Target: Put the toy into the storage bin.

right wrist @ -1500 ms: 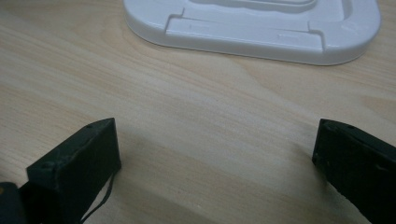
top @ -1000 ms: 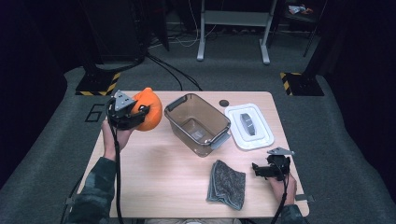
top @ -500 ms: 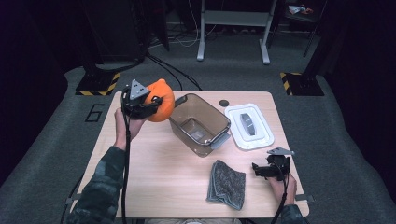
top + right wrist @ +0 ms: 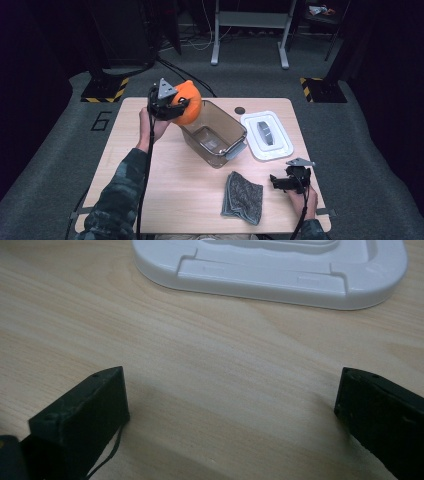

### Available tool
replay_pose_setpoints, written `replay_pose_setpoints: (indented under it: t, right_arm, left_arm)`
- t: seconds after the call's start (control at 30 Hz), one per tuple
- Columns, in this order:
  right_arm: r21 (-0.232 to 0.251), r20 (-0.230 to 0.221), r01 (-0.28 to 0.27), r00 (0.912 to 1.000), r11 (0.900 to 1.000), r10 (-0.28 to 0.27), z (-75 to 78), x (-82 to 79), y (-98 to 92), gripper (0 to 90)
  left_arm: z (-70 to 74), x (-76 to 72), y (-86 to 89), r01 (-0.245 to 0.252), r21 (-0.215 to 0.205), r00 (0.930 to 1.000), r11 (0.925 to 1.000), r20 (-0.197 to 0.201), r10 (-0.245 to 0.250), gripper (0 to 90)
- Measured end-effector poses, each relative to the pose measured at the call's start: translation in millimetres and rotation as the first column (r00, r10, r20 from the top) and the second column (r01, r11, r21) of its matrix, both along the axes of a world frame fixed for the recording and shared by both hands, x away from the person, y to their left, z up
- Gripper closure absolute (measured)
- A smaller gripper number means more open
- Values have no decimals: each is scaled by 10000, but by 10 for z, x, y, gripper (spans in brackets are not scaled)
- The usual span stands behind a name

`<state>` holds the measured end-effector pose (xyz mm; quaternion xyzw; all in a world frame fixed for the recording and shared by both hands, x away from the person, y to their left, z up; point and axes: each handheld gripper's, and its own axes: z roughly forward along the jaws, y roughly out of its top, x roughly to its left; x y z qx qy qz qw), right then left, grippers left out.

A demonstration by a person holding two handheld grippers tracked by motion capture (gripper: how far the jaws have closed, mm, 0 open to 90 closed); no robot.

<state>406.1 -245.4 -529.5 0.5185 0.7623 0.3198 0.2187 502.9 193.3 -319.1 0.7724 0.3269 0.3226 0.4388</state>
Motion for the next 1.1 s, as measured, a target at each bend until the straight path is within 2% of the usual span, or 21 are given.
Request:
replay_pose_setpoints:
  t: [0.17,0.23,0.43,0.6,0.63,0.7,0.77,1.1]
  right_arm:
    - [2,-1,4,10000,10000,-4,0,0,0,0]
    - [3,-2,12,10000,10000,-12,0,0,1,0]
    - [0,-2,7,10000,10000,-7,0,0,0,0]
    - [1,-3,10,10000,10000,-10,0,0,1,0]
    - [0,0,5,10000,10000,-5,0,0,0,0]
    - [-1,-3,5,10000,10000,-5,0,0,0,0]
    - [0,-2,1,10000,10000,-1,0,0,0,0]
    - [-7,4,2,10000,10000,-2,0,0,0,0]
  left_arm:
    - [-88,90,-100,161,42,9997,9999,-190,-160,553]
    - [-112,117,-129,253,82,9989,9996,-385,-249,552]
    - [-188,190,-230,435,176,9980,9989,-467,-426,551]
    - [-253,230,-289,615,247,9953,9978,-767,-594,548]
    - [-268,242,-301,617,202,9959,9979,-675,-602,548]
    - [-286,252,-320,740,190,9937,9971,-856,-721,547]
    - [-301,265,-338,817,386,9928,9959,-907,-780,546]
    - [-378,234,-442,1131,838,9903,9900,-899,-1055,544]
